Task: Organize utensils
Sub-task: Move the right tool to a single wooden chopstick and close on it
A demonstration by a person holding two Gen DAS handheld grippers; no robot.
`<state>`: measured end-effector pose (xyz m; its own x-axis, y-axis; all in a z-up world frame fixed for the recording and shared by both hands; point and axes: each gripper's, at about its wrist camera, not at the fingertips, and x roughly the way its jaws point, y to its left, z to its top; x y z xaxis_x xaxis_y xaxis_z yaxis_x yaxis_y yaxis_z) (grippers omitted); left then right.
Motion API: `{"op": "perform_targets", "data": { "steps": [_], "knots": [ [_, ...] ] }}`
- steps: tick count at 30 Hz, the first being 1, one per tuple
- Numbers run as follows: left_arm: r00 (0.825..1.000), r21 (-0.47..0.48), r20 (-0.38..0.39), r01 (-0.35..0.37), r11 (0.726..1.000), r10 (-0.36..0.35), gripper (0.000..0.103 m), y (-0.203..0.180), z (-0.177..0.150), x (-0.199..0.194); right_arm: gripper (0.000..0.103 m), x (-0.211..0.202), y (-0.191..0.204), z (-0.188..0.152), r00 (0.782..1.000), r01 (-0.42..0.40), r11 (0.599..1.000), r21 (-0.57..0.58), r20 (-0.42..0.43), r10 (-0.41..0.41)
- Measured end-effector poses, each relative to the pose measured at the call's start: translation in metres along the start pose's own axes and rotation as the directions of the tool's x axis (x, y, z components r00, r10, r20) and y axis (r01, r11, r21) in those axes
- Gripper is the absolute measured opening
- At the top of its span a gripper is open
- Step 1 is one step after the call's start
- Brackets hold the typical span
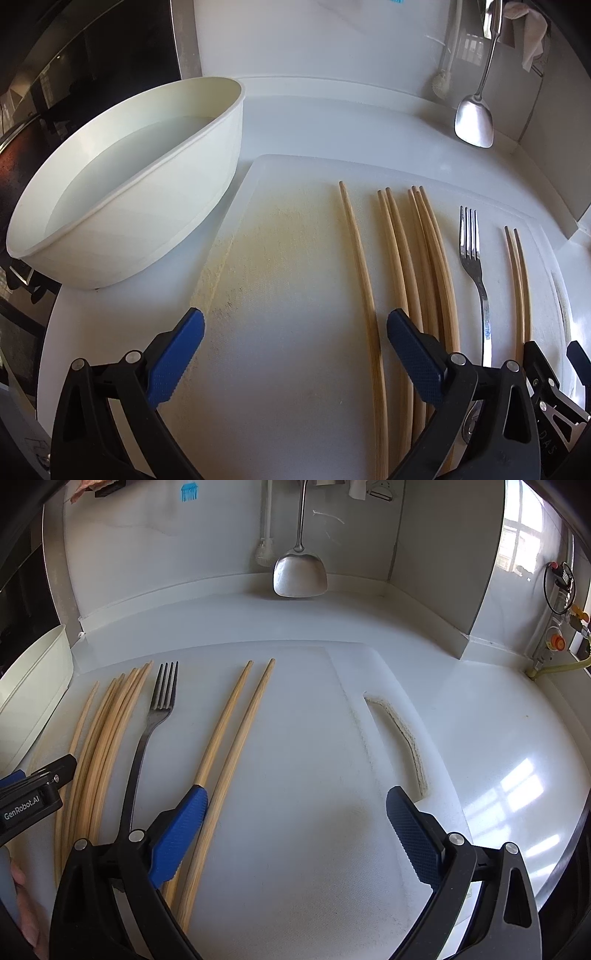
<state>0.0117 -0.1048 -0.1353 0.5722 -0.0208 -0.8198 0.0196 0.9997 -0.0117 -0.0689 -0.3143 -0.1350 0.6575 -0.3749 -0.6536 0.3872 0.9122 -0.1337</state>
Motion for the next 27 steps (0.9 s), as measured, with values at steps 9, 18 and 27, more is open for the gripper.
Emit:
{"op": "perform_targets", "data": {
  "steps": [9,18,27],
  "knots": [
    [1.0,0.019,0.02,0.023,1.0,-0.023,0.092,-0.002,-0.005,-0.003,0.085,-0.001,0.003,-0.002,1.0,-0.026,1.0,-0.007,0.018,0.026],
    [0.998,0.054,0.027,0.049,0.997,-0.05,0.07,-0.011,-0.009,-0.011,0.045,-0.008,0.025,-0.004,0.998,-0.051,0.994,-0.099,0.04,0.055],
    [0.997,0.06,0.039,0.06,0.996,-0.063,0.056,-0.011,-0.013,-0.016,0.027,-0.009,0.028,-0.006,0.994,-0.094,0.991,-0.091,0.04,0.098]
  ]
}}
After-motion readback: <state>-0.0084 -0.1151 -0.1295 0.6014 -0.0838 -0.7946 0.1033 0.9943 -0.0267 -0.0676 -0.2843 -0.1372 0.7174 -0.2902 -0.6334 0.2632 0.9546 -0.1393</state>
